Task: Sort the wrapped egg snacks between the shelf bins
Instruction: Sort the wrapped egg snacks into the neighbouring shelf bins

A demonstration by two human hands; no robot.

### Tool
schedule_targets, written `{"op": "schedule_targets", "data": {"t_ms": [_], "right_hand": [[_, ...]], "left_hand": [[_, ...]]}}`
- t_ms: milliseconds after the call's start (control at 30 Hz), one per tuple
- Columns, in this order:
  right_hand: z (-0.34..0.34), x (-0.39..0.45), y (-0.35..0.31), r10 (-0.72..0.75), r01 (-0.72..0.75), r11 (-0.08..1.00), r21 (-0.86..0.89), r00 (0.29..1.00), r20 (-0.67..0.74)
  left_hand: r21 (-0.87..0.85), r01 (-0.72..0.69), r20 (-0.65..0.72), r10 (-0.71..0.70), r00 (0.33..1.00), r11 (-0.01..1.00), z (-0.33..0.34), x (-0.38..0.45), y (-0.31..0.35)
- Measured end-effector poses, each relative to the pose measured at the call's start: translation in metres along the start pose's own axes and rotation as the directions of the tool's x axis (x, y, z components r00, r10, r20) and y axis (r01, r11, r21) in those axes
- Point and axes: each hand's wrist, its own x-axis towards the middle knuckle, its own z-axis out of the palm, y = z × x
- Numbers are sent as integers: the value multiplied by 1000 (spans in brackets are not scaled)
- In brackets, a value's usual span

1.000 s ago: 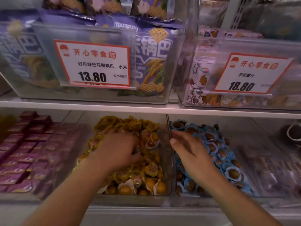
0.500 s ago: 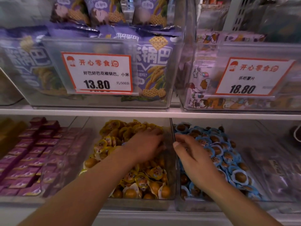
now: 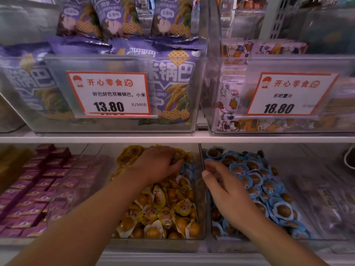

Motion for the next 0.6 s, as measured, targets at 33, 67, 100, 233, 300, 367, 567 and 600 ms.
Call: {"op": "schedule_targets", "data": {"t_ms": [33, 67, 100, 233, 300, 367, 567, 600], "right_hand": [[0, 0, -1, -3, 3, 1000, -3, 1000, -4], [0, 0, -1, -6, 6, 1000, -2, 1000, -6], [0, 0, -2, -7, 7, 1000, -1, 1000, -6], [0, 0, -3, -2, 2, 1000, -8, 1000, -1], [-1, 0, -2, 3, -3, 1000, -4, 1000, 5], [-1, 0, -2, 3, -3, 1000, 1, 1000, 13], [0, 1, -3, -4, 4, 1000, -14, 1000, 2], [0, 1, -3, -4, 4, 1000, -15, 1000, 3]], "left_hand": [[-56, -19, -48, 16, 999, 998, 3, 5, 9], [-93, -46, -42, 42, 998, 995, 8, 10, 17], [-97, -64, 10, 66, 998, 993, 13, 14, 24], [61, 79, 241, -92, 966, 995, 35, 24, 31], [77, 150, 310, -167, 936, 986, 38, 24, 25], [124, 136, 331, -170, 928, 983, 42, 22, 22], [171, 197, 238, -235, 942, 965, 55, 22, 40], [146, 204, 225, -233, 946, 968, 56, 22, 39]]}}
